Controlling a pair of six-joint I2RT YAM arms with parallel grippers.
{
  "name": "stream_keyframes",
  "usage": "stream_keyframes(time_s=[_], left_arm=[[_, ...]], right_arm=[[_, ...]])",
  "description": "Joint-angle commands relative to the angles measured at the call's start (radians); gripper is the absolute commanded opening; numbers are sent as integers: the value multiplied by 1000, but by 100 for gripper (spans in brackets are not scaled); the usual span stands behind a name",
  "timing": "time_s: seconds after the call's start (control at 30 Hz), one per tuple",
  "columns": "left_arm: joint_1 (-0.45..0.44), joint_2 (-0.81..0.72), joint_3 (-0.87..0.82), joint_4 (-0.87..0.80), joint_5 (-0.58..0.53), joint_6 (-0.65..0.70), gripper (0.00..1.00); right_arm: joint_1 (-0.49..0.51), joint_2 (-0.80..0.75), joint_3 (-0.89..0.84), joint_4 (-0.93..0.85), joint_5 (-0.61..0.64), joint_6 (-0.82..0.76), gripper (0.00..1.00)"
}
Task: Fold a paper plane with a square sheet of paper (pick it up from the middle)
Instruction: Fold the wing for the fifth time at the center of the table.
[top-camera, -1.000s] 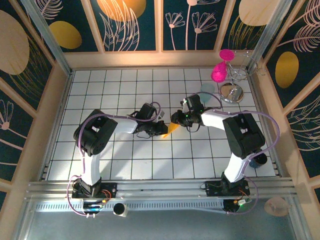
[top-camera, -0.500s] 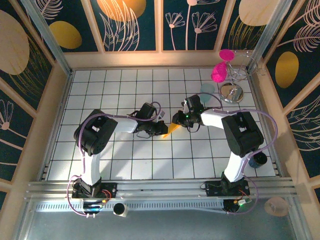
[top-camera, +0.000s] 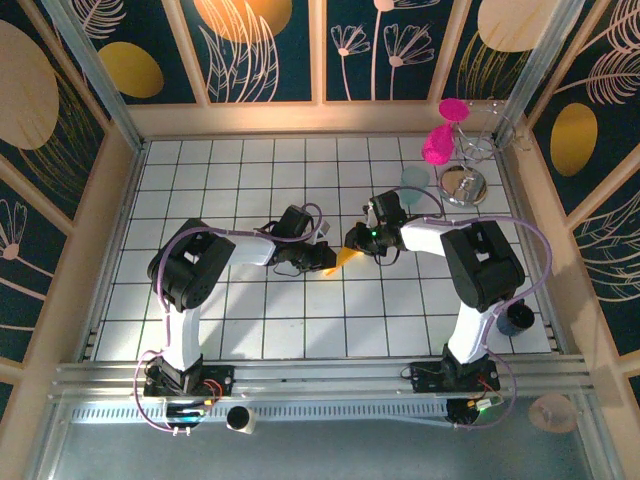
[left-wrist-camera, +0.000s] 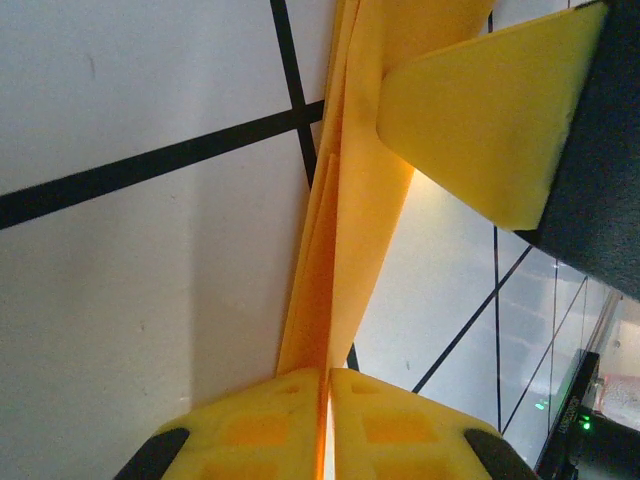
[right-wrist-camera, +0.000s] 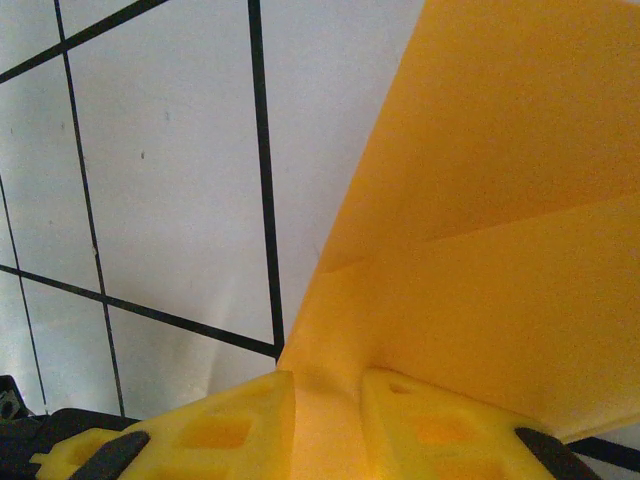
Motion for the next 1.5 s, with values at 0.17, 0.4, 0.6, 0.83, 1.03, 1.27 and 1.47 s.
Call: stream_keyframes(time_s=[0.17, 0.4, 0.6, 0.83, 1.03, 1.27, 1.47], left_arm=[[11, -88, 24, -167, -175, 35, 24], [19, -142, 48, -176, -194, 28, 30], [13, -150, 55, -60, -92, -32, 18], [-33, -45, 191, -196, -130, -2, 1], [-51, 25, 257, -257, -144, 4, 0], [-52, 60, 275, -288, -153, 15, 0], [-53, 74, 271, -310, -174, 23, 0]], right_arm=[[-8, 37, 13, -55, 26, -12, 26], [-10, 34, 15, -48, 11, -10, 26], [-12, 33, 11, -40, 2, -6, 26], [-12, 43, 9, -36, -16, -4, 19], [-11, 44, 10, -39, -19, -9, 15], [-15, 46, 12, -41, -19, -13, 10], [-16, 51, 10, -39, -21, -13, 7]])
